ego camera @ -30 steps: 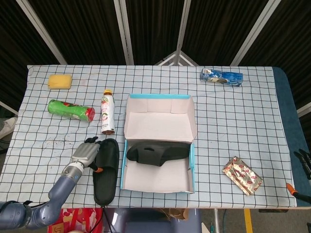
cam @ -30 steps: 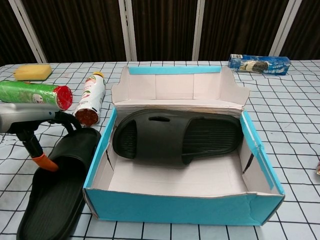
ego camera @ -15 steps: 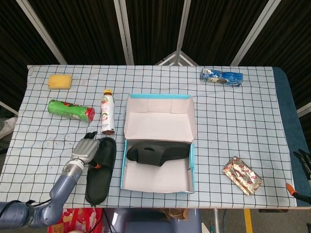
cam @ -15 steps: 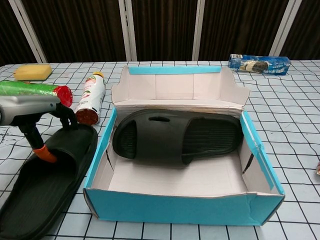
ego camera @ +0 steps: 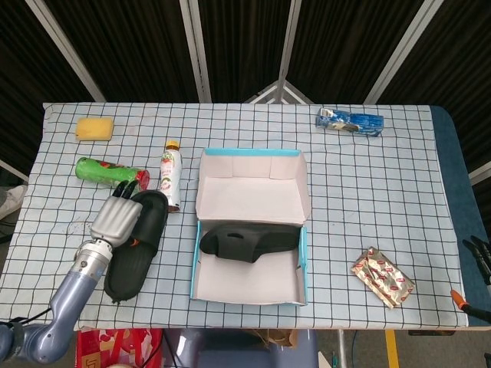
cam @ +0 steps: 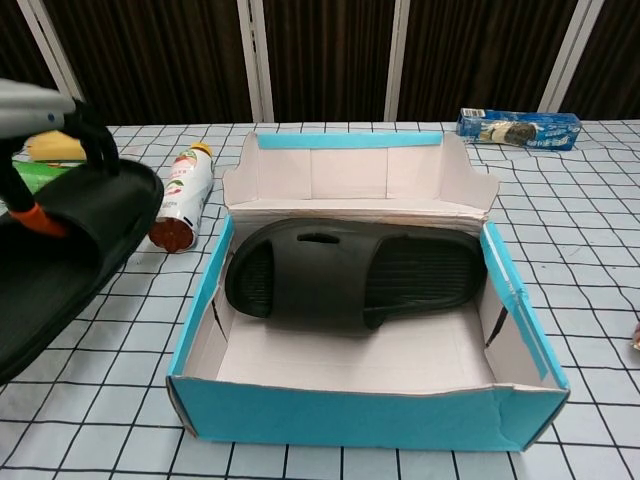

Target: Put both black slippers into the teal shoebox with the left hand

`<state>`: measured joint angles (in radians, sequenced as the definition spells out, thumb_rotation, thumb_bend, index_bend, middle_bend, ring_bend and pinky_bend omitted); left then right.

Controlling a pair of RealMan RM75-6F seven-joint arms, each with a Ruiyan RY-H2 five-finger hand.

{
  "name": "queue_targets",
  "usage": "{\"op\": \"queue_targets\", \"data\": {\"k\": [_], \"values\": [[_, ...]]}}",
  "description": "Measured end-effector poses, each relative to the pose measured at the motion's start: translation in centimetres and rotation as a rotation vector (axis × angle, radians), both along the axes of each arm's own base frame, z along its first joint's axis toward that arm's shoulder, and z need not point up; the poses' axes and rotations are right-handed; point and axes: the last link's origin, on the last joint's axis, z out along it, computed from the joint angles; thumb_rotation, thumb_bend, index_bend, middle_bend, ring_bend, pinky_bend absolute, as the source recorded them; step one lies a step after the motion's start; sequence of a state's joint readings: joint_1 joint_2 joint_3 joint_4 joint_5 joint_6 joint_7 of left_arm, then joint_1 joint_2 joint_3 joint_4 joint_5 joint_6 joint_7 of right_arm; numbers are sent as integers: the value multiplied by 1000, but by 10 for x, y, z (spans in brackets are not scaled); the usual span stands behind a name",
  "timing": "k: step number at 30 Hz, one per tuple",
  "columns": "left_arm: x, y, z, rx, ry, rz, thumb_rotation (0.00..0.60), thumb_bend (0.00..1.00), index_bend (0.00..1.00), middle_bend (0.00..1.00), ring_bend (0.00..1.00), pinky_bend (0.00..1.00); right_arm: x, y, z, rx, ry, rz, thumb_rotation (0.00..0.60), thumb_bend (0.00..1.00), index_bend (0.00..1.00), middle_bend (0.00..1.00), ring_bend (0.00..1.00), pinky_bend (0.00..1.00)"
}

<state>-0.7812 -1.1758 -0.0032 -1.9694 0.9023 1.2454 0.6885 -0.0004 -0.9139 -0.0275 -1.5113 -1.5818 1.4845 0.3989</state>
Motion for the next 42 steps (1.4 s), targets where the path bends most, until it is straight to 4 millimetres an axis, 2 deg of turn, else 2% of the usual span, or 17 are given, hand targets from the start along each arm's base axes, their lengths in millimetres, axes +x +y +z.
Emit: {"op": "queue_targets", "data": {"k": [4, 7, 10, 13, 16, 17, 19, 23, 27, 32, 42], "values": [[27, 6, 28, 116, 36, -211, 600, 402, 535, 493, 47, 63, 1, 0, 0, -1, -3, 3, 600, 311, 62, 20, 0, 10], [57, 7, 48, 214, 80, -430, 600, 402, 535, 500, 47, 63, 2, 1, 0, 1, -4, 7, 600, 310, 62, 20, 0, 10], [95, 3, 62, 309, 133, -685, 600, 402, 535, 501, 47, 63, 2, 1, 0, 1, -3, 9, 600, 311, 62, 20, 0, 10], [137, -8, 66, 392, 182, -945, 600, 402, 535, 501, 47, 63, 1, 2, 1, -2, -7, 10, 600, 311, 62, 20, 0, 11], [175, -20, 59, 452, 229, -1146, 600, 402, 535, 501, 47, 63, 1, 2, 3, -5, -13, 11, 600, 311, 62, 20, 0, 11], [189, -25, 50, 457, 234, -1209, 600, 402, 535, 500, 47, 63, 1, 3, 3, -7, -15, 11, 600, 311, 62, 20, 0, 11], [200, -31, 40, 446, 223, -1246, 600, 402, 534, 500, 47, 63, 0, 3, 5, -11, -19, 11, 600, 311, 62, 19, 0, 11], [223, -45, 5, 382, 201, -1330, 600, 402, 534, 506, 47, 63, -2, 3, 7, -16, -25, 6, 600, 311, 62, 20, 0, 10], [231, -53, -22, 343, 225, -1388, 600, 402, 533, 511, 48, 63, -3, 3, 7, -16, -28, 6, 600, 311, 62, 20, 0, 11], [226, -55, -48, 309, 215, -1376, 600, 402, 521, 505, 48, 63, -3, 3, 7, -14, -31, 8, 600, 311, 62, 20, 0, 10], [214, -61, -79, 285, 139, -1304, 600, 402, 520, 508, 48, 63, -3, 2, 7, -12, -31, 9, 600, 310, 62, 20, 0, 10]]}}
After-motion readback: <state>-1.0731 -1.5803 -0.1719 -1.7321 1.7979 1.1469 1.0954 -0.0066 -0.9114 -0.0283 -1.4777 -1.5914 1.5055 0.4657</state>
